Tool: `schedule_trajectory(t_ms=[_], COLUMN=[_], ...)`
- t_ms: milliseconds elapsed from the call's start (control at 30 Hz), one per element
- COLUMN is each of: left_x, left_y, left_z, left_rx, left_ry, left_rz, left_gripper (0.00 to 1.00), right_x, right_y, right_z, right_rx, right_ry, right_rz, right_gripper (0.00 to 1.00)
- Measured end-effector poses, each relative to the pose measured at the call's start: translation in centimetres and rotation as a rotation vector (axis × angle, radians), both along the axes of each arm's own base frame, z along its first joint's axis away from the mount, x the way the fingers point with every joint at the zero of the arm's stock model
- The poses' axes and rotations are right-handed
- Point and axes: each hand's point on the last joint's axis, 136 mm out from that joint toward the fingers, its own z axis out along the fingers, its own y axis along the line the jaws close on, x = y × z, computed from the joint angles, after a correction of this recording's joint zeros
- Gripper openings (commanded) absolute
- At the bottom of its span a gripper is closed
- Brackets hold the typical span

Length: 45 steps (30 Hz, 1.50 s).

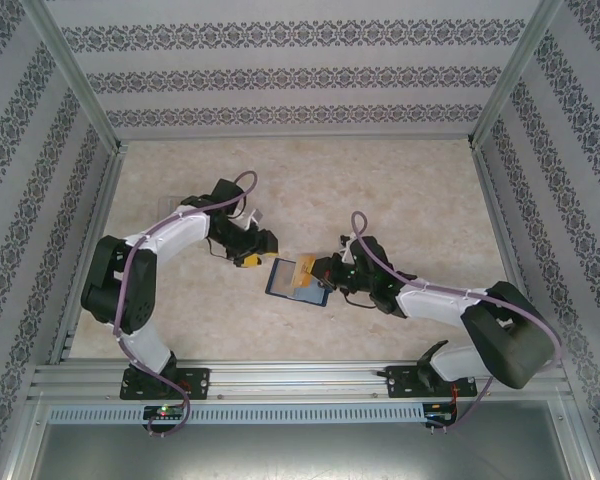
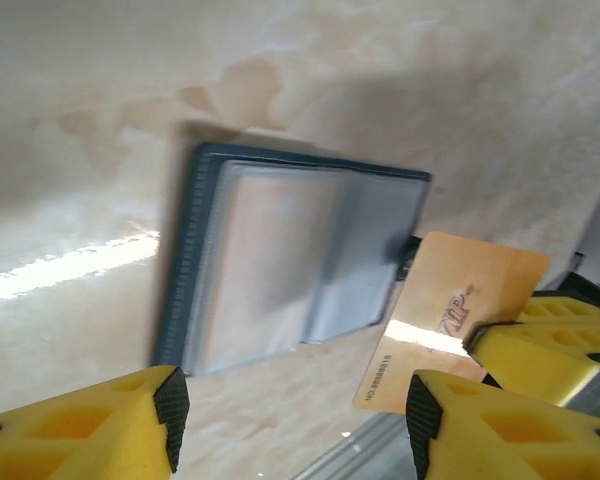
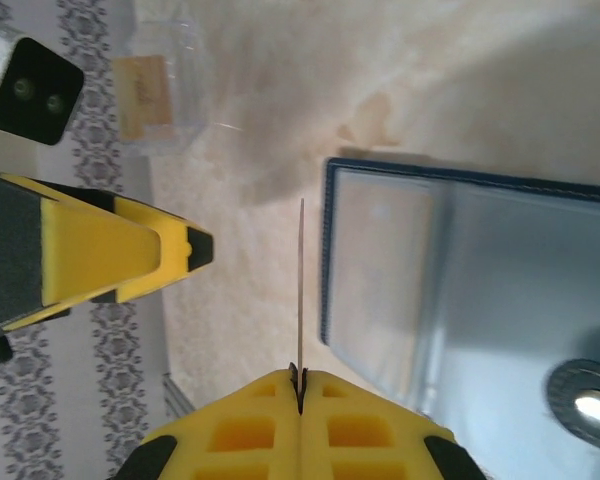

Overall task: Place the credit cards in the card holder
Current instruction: Insert the credit card into the card slot.

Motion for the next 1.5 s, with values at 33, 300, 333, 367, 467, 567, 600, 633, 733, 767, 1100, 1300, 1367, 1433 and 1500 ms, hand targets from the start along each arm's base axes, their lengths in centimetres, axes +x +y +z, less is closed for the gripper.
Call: schedule_trajectory(t_ms=[33,300,333,367,467,567,600,633,733,767,1100,1300,1367,1433,1500], left_x=[-0.1,-1.2,-1.3,-1.4,-1.4,-1.4,-1.5,-1.5,-1.7,-1.8,-1.9,-1.9,-1.9,-1.9,-1.9], left_y=[0.1,-1.0,-1.1,-1.2,-1.2,-1.1,-1.1,-1.2,-1.5,-1.6,-1.2,-1.2,-1.2,-1.2,-1.2], left_z=[-0.7,-2.9,-3.1,-3.4,-4.5,-5.3,-5.4,-5.4,-5.7,-5.9,-6.5,-6.6,-6.6,-6.6,-6.6], left_rx=[0.019,0.111,0.114,0.117,0.135,0.153,0.157,0.157,0.159,0.160,0.189,0.194,0.194,0.194,0.194], left_ry=[0.009,0.012,0.012,0.018,0.042,0.056,0.057,0.057,0.060,0.064,0.076,0.078,0.078,0.078,0.078], left_rz=[-0.001,-0.062,-0.067,-0.071,-0.074,-0.075,-0.076,-0.079,-0.090,-0.092,-0.084,-0.082,-0.082,-0.082,-0.082], left_gripper=[0.56,0.56,0.56,0.56,0.56,0.57,0.57,0.57,0.56,0.55,0.36,0.35,0.34,0.34,0.34], right_x=[-0.1,-0.2,-0.2,-0.2,-0.1,0.1,0.1,0.2,0.3,0.4,1.0,1.1,1.0,0.9,0.7], right_y=[-0.2,-0.4,-0.4,-0.4,-0.3,-0.1,-0.1,0.0,0.1,0.2,1.0,1.2,1.3,1.5,1.7], right_z=[-0.7,-3.6,-3.8,-3.9,-4.3,-4.7,-4.8,-4.8,-4.6,-4.6,-5.0,-5.1,-5.1,-5.2,-5.5], right_rx=[-0.017,-0.089,-0.096,-0.100,-0.105,-0.102,-0.100,-0.098,-0.091,-0.088,-0.034,-0.004,0.000,0.000,-0.004], right_ry=[0.005,0.035,0.033,0.032,0.030,0.029,0.027,0.025,0.017,0.014,0.021,0.025,0.020,0.020,0.022], right_rz=[-0.001,0.005,0.008,0.010,0.014,0.015,0.015,0.016,0.016,0.016,0.005,-0.006,-0.004,0.000,0.006], right_gripper=[0.00,0.00,0.00,0.00,0.00,0.00,0.00,0.00,0.00,0.00,0.00,0.00,0.00,0.00,0.00])
